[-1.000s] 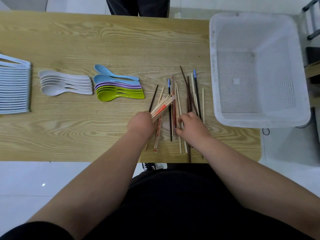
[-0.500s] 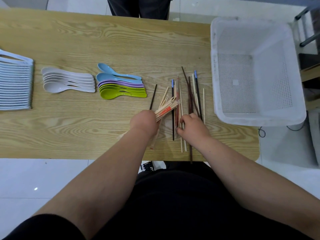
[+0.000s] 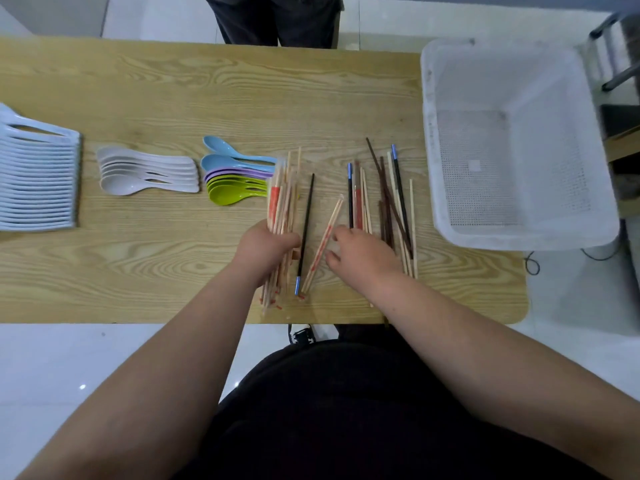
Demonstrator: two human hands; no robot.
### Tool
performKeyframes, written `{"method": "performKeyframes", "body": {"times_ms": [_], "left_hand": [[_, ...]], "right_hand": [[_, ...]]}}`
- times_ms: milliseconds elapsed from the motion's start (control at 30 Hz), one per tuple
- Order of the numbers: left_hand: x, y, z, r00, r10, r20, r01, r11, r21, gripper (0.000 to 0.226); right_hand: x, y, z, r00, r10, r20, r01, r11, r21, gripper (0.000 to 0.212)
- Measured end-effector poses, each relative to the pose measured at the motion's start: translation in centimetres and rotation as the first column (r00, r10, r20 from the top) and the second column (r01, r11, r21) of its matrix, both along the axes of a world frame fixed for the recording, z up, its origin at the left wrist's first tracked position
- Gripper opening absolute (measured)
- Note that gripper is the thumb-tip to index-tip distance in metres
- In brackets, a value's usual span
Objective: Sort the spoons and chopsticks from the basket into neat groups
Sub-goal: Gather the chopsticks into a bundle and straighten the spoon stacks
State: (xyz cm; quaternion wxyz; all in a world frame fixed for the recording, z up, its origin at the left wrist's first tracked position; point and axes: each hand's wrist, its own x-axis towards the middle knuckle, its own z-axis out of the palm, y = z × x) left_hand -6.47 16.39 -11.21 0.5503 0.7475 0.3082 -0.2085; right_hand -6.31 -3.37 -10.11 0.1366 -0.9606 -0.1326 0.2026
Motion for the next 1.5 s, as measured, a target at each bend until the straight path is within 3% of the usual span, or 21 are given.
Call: {"method": "performKeyframes", "body": {"times_ms": [67,233,300,433,533,600,700,800,900,933,1000,1033,1100,1367,1500], "left_hand": [[-0.8,0.5,0.1,0.988,0.152,0.017,-0.146,0.968,-0.202,0.025],[-1.8,1.5,0.8,0.972,0.232,0.015,-0.207,0.893,-0.4,0.039],[-2.1,2.0,1.0,0.97,0.242,0.01,-0.213,0.871,-0.443,0.039],[-2.7,2.4,0.9,0.966,0.258,-0.003,-0.227,0.844,-0.485,0.032],[-2.9,1.7,0.9,0.97,0.244,-0.012,-0.222,0.863,-0.455,0.022],[-2.8,0.7,0.9,0.98,0.2,0.013,-0.177,0.891,-0.418,0.019],[-2.4,-1.3,1.2,0.989,0.123,0.086,-0.074,0.901,-0.428,0.01],[-1.7,-2.5,1.7,0.989,0.105,0.105,-0.046,0.891,-0.451,0.024],[-0.9,-2.7,1.8,0.991,0.098,0.095,-0.046,0.895,-0.443,0.024],[-0.7,-2.7,1.7,0.991,0.103,0.091,-0.055,0.903,-0.426,0.024],[-0.7,-2.5,1.5,0.988,0.138,0.067,-0.098,0.905,-0.414,0.028],[-0.7,-2.4,1.3,0.987,0.15,0.054,-0.114,0.901,-0.419,0.029],[-1.0,-2.1,1.0,0.987,0.154,0.042,-0.121,0.896,-0.427,0.03],[-1.2,-1.9,-0.2,0.987,0.156,0.027,-0.132,0.904,-0.408,0.02],[-1.2,-1.7,-0.5,0.987,0.157,0.025,-0.134,0.906,-0.402,0.023]], "right_hand": [[0.4,2.0,-0.3,0.999,0.017,-0.045,-0.019,0.999,-0.05,0.039],[0.3,4.4,-1.4,0.988,0.009,-0.156,-0.029,0.992,-0.123,0.028],[-0.2,4.8,-1.7,0.975,-0.076,-0.207,0.05,0.99,-0.128,0.024],[-0.6,4.5,-1.7,0.933,-0.236,-0.273,0.213,0.971,-0.111,0.047],[-0.6,3.0,-1.0,0.899,-0.316,-0.302,0.331,0.944,-0.002,0.04],[-0.7,2.6,-0.3,0.872,-0.359,-0.333,0.429,0.888,0.166,0.027],[-1.3,2.8,1.2,0.803,-0.375,-0.463,0.57,0.71,0.413,0.018],[-1.5,2.5,1.9,0.774,-0.314,-0.55,0.609,0.607,0.51,0.013],[-1.1,1.4,1.6,0.7,-0.231,-0.675,0.682,0.496,0.537,0.005],[-0.9,0.8,1.3,0.711,-0.291,-0.64,0.675,0.536,0.507,0.003],[-0.5,-1.2,0.1,0.799,-0.458,-0.39,0.59,0.725,0.357,0.009],[-0.5,-2.4,-0.6,0.83,-0.485,-0.276,0.551,0.791,0.267,0.012],[-0.6,-4.3,-1.9,0.865,-0.448,-0.225,0.486,0.859,0.16,0.018],[-0.3,-6.7,-3.0,0.929,-0.306,-0.209,0.322,0.945,0.048,0.041],[-0.5,-6.0,-2.6,0.933,-0.318,-0.169,0.314,0.948,-0.053,0.036]]}}
